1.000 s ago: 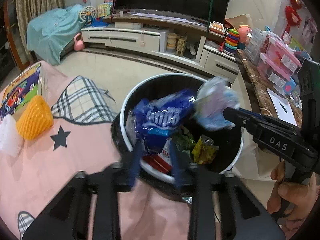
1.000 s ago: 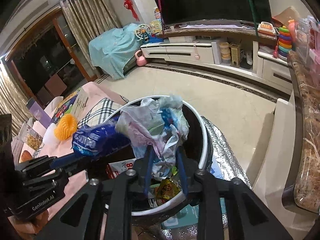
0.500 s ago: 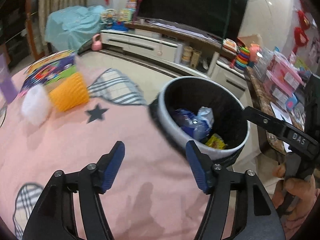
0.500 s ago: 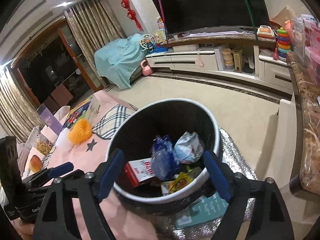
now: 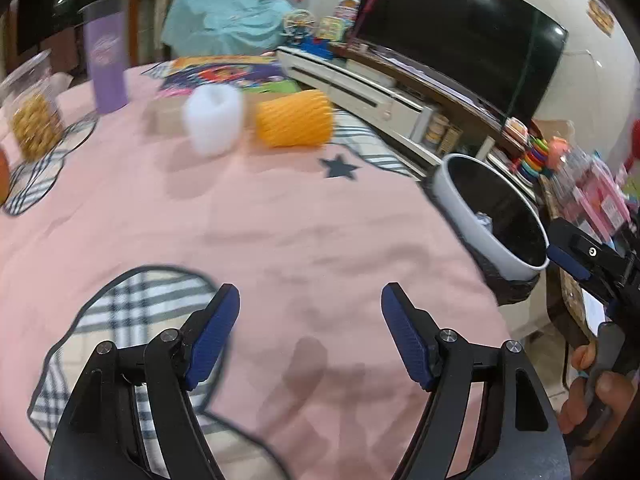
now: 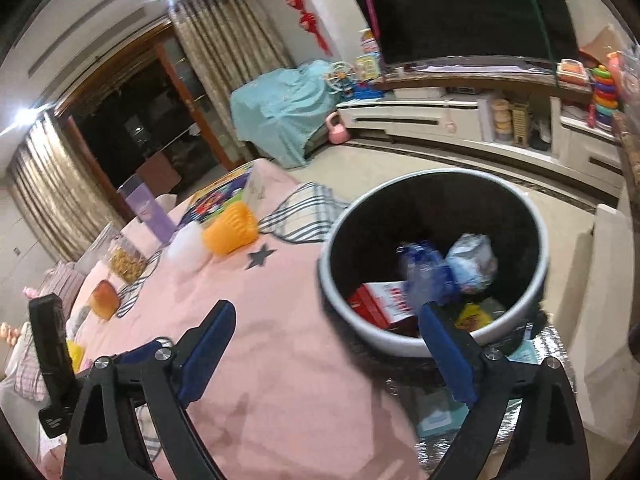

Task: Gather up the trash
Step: 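Move both open tools back toward the white and yellow foam nets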

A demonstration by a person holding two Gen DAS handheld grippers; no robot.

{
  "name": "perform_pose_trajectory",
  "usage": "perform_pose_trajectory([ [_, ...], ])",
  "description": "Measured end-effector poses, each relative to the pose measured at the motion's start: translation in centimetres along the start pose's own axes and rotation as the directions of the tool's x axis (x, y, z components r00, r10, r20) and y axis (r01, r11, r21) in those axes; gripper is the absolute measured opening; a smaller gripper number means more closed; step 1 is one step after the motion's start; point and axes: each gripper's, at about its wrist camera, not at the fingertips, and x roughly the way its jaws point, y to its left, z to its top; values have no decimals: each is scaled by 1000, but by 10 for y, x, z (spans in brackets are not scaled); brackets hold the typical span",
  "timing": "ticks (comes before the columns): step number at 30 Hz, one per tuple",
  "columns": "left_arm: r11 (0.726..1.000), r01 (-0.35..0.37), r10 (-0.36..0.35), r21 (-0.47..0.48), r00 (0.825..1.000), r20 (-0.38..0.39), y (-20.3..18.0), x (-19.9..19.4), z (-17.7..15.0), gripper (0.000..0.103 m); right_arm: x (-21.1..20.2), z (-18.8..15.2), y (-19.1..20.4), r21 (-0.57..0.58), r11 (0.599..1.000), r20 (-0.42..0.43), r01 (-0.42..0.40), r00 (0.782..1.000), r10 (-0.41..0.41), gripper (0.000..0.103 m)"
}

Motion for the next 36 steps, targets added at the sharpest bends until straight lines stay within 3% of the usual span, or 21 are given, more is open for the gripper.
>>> perform_pose_trajectory([
  [20,986,-108,111,-125,994,14,94,-16,-5,75,63,-9,92,-124,986,-99,-108,990,96,94],
  [30,986,-120,121,-119,993,-1,102,-9,2,75,97,-3,94,-112,986,-138,-121,985,105,94],
  [36,987,-122,122,-108,992,-7,100,1,12,75,109,9,95,-130,984,-113,-120,988,106,94],
])
